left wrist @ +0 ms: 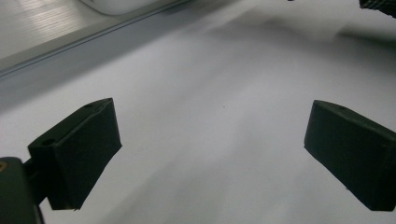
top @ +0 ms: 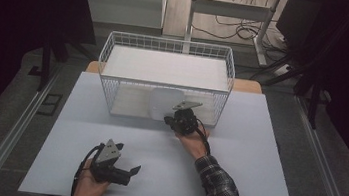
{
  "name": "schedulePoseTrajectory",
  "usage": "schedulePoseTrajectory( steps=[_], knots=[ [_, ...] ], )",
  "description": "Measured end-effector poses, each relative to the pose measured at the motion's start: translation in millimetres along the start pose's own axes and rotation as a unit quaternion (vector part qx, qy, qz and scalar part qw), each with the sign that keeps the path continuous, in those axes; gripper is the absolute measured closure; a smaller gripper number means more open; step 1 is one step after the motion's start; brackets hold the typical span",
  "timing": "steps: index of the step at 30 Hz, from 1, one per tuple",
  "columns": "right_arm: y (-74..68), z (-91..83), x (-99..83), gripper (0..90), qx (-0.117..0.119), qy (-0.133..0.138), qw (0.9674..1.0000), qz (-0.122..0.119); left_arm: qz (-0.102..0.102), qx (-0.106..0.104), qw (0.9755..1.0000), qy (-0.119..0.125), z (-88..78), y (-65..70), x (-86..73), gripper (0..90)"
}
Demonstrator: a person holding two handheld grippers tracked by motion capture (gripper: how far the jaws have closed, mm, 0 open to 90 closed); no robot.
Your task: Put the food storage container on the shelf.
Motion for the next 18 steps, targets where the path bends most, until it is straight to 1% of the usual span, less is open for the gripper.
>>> schedulePoseTrajectory(
  steps=[3, 9, 18],
  knots=[
    [2.5, 2.4, 2.3, 89.3, -0.003, -0.001, 1.0, 0.001, -0.004, -0.005, 1.0, -0.002, 0.4, 0.2, -0.1, 3.4],
    [7.0, 6.0, 5.0, 89.3, -0.006, 0.002, 0.9999, 0.008, -0.015, -0.012, 0.9998, 0.006, -0.7, -2.1, 0.2, 3.6],
    [11.3, 14.0, 13.2, 89.3, -0.015, 0.004, 0.9998, 0.009, -0.02, -0.017, 0.9996, 0.006, -1.1, -3.3, 0.2, 3.7]
  ],
)
Point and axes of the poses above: each handheld gripper's, and its own axes: z roughly forward along the jaws, x roughly out of its top, y roughly to its right, the point moved 3 cm from there along z, roughly forward along the jaws
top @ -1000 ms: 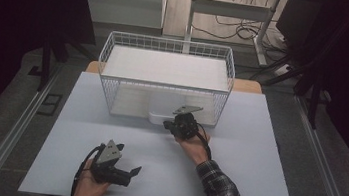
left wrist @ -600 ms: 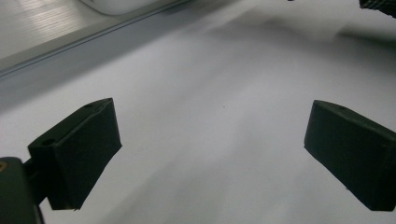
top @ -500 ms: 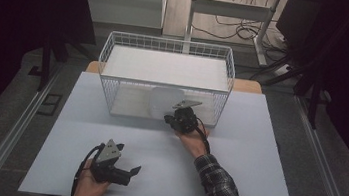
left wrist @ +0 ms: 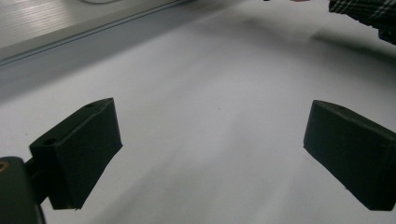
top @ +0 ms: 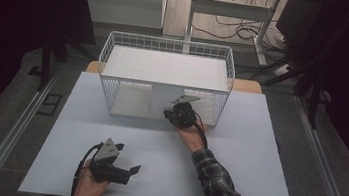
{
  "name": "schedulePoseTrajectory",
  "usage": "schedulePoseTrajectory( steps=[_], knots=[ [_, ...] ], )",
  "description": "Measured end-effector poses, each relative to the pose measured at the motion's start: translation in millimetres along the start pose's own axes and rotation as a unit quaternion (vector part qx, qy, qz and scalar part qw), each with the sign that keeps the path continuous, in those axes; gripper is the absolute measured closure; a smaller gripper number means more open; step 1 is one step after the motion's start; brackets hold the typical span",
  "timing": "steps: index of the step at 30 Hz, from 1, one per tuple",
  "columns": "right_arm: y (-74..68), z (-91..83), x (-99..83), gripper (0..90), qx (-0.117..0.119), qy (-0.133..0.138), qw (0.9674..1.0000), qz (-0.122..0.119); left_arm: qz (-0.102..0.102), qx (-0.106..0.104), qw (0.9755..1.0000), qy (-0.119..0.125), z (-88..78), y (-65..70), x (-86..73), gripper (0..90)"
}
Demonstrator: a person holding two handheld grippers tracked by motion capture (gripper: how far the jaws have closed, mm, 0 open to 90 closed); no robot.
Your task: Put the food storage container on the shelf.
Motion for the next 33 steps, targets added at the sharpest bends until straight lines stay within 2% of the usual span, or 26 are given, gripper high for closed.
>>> schedulePoseTrajectory(
  steps=[9, 15, 16, 19, 21, 22, 23, 25, 33],
  knots=[
    [-0.8, -0.8, 2.6, 87.0, -0.003, 0.001, 1.0, -0.001, -0.001, -0.004, 1.0, 0.003, -0.8, -1.1, 0.1, 4.1],
    [-9.6, -5.9, 1.0, 72.7, -0.008, 0.0, 0.9997, -0.021, -0.002, -0.007, 1.0, 0.002, -1.2, -0.6, 0.3, 3.9],
    [-9.6, -5.9, 1.0, 72.7, -0.008, 0.0, 0.9997, -0.021, -0.002, -0.007, 1.0, 0.002, -1.2, -0.6, 0.3, 3.9],
    [-13.7, -12.1, -0.6, 62.4, -0.005, 0.002, 0.9996, -0.026, -0.001, -0.009, 1.0, 0.0, -0.8, -0.9, 0.2, 3.9],
    [-15.0, -15.5, -1.5, 56.8, -0.003, 0.001, 0.9996, -0.027, 0.001, -0.01, 1.0, 0.0, -0.8, -0.9, 0.3, 3.9],
    [-15.0, -15.5, -1.5, 56.8, -0.003, 0.001, 0.9996, -0.027, 0.001, -0.01, 1.0, 0.0, -0.8, -0.9, 0.3, 3.9],
    [-15.9, -19.4, -2.6, 51.5, -0.002, 0.001, 0.9996, -0.028, 0.001, -0.011, 0.9999, 0.0, -0.5, -0.8, 0.3, 3.8],
    [-16.8, -24.0, -3.9, 47.1, -0.001, 0.0, 0.9996, -0.027, 0.002, -0.01, 0.9999, 0.001, -0.5, -0.6, 0.5, 3.8],
    [-19.5, -44.1, -9.1, 30.1, 0.011, 0.013, 0.9997, -0.018, 0.004, -0.015, 0.9999, 0.004, 0.0, -0.6, 0.5, 3.3]
  ],
)
Point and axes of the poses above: each handheld gripper's, and its own axes: z roughly forward along the jaws, x roughly out of its top, y roughly to its right, the point moved 3 cm from there along z, roughly forward along the jaws
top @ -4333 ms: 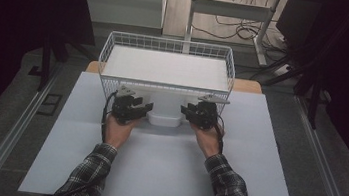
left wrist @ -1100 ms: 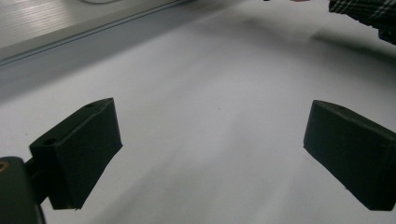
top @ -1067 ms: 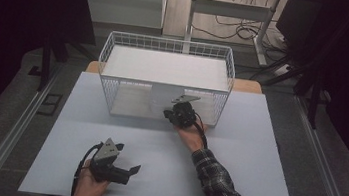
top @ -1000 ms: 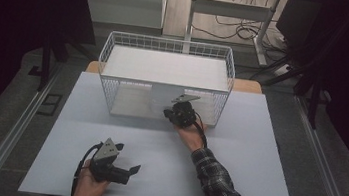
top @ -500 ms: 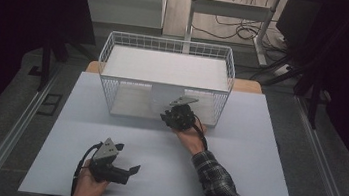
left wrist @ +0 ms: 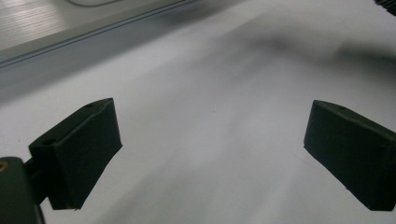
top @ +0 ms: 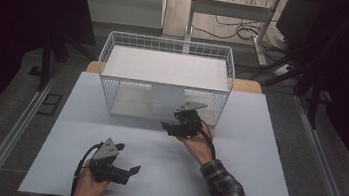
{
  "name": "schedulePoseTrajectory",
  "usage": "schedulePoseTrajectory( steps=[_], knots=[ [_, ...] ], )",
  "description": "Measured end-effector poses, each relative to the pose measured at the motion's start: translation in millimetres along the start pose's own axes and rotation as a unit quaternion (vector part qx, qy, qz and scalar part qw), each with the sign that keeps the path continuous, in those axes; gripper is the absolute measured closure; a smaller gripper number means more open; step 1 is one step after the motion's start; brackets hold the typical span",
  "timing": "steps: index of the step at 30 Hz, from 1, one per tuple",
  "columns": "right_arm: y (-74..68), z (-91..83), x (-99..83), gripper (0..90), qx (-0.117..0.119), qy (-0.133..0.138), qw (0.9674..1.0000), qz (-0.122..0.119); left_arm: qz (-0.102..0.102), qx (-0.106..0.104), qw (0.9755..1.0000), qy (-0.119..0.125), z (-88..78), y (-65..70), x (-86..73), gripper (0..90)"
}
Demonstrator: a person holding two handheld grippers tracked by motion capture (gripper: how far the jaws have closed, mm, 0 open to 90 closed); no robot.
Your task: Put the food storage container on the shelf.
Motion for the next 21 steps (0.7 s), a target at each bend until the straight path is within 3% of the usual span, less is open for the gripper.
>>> schedulePoseTrajectory(
  steps=[11, 21],
  knots=[
    [-3.6, -21.2, -11.0, 12.0, 0.012, 0.0, 0.9999, -0.005, -0.008, -0.005, 0.9999, 0.003, -1.5, -0.6, 0.3, 2.9],
    [-10.6, -41.4, -23.9, 5.2, 0.02, -0.004, 0.9997, -0.012, -0.008, -0.003, 1.0, 0.0, -2.8, -1.3, 0.4, 3.0]
  ],
)
Point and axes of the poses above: each handheld gripper's, and its own axes: z roughly forward along the jaws, x roughly out of its top, y roughly to its right, the point moved 3 cm from there along z, roughly forward along the jaws
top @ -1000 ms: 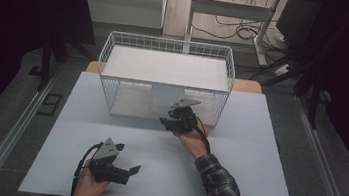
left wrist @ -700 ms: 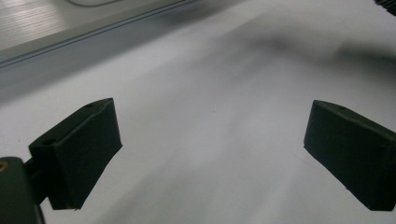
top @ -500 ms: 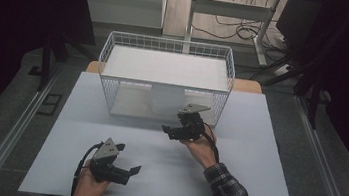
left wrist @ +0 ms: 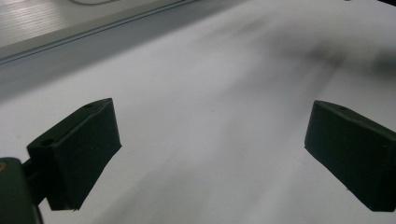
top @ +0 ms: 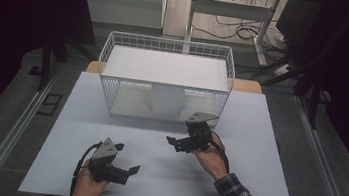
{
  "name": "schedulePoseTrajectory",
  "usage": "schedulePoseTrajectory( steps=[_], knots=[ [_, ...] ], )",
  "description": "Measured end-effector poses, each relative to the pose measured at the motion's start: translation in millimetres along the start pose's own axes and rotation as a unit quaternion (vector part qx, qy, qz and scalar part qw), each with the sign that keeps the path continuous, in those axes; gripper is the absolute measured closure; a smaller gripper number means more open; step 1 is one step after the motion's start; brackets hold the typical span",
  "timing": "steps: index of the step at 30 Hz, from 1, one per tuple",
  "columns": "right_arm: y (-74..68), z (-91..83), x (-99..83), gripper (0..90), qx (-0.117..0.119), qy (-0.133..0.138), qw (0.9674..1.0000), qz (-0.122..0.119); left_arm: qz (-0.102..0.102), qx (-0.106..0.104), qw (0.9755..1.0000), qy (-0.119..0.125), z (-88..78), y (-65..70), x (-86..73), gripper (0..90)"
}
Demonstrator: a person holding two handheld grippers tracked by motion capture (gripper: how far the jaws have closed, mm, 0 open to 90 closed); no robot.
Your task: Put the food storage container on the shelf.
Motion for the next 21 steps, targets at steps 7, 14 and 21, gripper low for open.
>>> schedulePoseTrajectory(
  steps=[7, 14, 21],
  knots=[
    [-4.2, -14.5, -10.4, 2.3, 0.001, -0.002, 1.0, 0.005, 0.002, 0.006, 1.0, -0.003, -2.4, -1.5, 0.3, 3.1],
    [-8.3, -30.1, -19.2, 1.5, -0.003, 0.003, 1.0, 0.007, 0.008, 0.019, 0.9998, -0.005, -8.6, -4.9, 1.2, 3.1],
    [-11.3, -48.4, -29.4, 1.0, -0.016, 0.014, 0.9998, 0.007, 0.01, 0.03, 0.9994, -0.01, -17.1, -6.7, -0.9, 3.0]
  ],
)
Point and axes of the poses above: each handheld gripper's, and its own axes: z roughly forward along the jaws, x roughly out of its top, y roughly to its right, the point moved 3 cm from there along z, roughly forward along the jaws
